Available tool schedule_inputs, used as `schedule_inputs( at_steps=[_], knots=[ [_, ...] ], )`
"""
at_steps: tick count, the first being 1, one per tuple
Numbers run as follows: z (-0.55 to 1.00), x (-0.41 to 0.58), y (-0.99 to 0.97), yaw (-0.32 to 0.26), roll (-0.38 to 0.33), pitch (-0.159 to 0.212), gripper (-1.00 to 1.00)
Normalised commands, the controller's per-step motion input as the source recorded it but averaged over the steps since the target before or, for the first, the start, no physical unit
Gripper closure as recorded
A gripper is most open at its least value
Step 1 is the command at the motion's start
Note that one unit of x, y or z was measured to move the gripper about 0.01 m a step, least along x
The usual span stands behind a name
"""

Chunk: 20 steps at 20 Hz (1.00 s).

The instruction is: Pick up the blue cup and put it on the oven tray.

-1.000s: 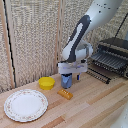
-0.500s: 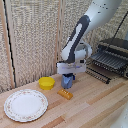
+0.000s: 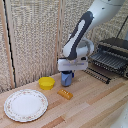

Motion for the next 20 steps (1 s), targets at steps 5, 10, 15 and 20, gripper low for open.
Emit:
schedule_inputs(
  at_steps=[5,10,15,20],
  knots=[
    [0.78,0.210,0.01,-0.305,-0.114,0.005,1.00],
    [0.86,0.322,0.00,-0.280,-0.142,0.035,1.00],
    [0.95,0.420,-0.37,-0.210,-0.031,0.099,1.00],
    [0.85,0.250,-0.79,-0.113,0.001,0.143,1.00]
  ],
)
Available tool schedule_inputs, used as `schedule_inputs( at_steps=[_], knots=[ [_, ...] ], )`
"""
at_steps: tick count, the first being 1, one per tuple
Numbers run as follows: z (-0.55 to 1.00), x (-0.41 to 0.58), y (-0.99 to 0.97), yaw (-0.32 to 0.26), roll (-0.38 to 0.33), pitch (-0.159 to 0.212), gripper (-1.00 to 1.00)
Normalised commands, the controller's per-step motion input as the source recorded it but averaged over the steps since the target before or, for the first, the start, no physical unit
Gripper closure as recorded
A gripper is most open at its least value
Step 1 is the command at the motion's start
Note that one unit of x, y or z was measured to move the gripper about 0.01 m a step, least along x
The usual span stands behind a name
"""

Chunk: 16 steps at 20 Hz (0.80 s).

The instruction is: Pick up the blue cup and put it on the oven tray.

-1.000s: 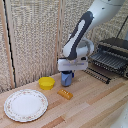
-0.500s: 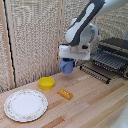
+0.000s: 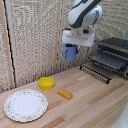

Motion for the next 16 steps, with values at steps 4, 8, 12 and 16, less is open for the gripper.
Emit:
schedule_inputs(
  at_steps=[4,8,12,16],
  knots=[
    [0.75,0.147,-0.87,-0.088,0.001,0.153,1.00],
    [0.51,0.096,-0.94,-0.072,0.000,0.137,1.00],
    [0.20,0.065,-1.00,-0.018,0.000,0.119,1.00],
    [-0.02,0.033,-1.00,-0.032,0.001,0.131,1.00]
  ],
)
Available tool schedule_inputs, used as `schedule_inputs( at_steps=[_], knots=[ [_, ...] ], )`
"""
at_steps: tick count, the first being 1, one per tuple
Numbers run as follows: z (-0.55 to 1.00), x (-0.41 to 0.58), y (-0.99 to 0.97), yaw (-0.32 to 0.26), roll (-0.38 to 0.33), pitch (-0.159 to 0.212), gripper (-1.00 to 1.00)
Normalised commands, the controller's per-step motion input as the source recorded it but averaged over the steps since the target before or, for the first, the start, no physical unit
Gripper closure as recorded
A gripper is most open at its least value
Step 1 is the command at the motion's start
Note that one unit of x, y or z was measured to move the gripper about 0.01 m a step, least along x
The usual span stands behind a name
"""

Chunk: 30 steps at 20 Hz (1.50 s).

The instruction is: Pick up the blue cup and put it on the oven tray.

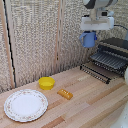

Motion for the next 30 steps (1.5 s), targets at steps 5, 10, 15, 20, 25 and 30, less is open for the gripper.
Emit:
schedule_inputs(
  at_steps=[5,10,15,20,25,30],
  knots=[
    [-0.12,0.082,-1.00,-0.016,0.000,0.093,1.00],
    [-0.12,0.103,-1.00,0.000,0.000,0.062,1.00],
    [-0.10,0.110,-1.00,0.000,0.000,0.024,1.00],
    [-0.14,0.094,-0.74,0.000,0.000,0.007,1.00],
    [-0.20,0.000,-0.18,-0.030,0.000,-0.041,1.00],
    [-0.04,0.013,-0.02,-0.003,-0.011,-0.093,-1.00]
  ],
)
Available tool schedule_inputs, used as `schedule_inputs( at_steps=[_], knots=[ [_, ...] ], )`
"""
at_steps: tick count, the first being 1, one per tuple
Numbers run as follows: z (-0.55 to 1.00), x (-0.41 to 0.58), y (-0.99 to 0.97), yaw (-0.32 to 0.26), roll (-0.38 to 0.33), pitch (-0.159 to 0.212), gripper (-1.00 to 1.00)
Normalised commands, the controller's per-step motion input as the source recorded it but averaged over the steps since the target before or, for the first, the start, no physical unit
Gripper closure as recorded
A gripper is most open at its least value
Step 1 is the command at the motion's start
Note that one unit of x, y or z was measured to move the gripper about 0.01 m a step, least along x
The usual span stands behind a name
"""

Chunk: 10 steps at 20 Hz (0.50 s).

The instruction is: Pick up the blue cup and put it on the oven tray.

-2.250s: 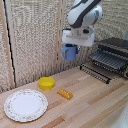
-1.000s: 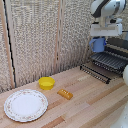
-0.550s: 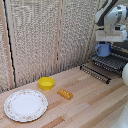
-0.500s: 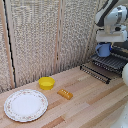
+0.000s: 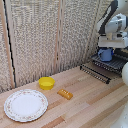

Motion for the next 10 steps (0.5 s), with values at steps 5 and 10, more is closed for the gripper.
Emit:
schedule_inputs(
  at_steps=[5,10],
  knots=[
    [0.32,0.051,-0.05,-0.004,-0.037,-0.032,-1.00],
    [0.62,0.013,-0.15,0.000,0.000,0.000,-1.00]
  ],
)
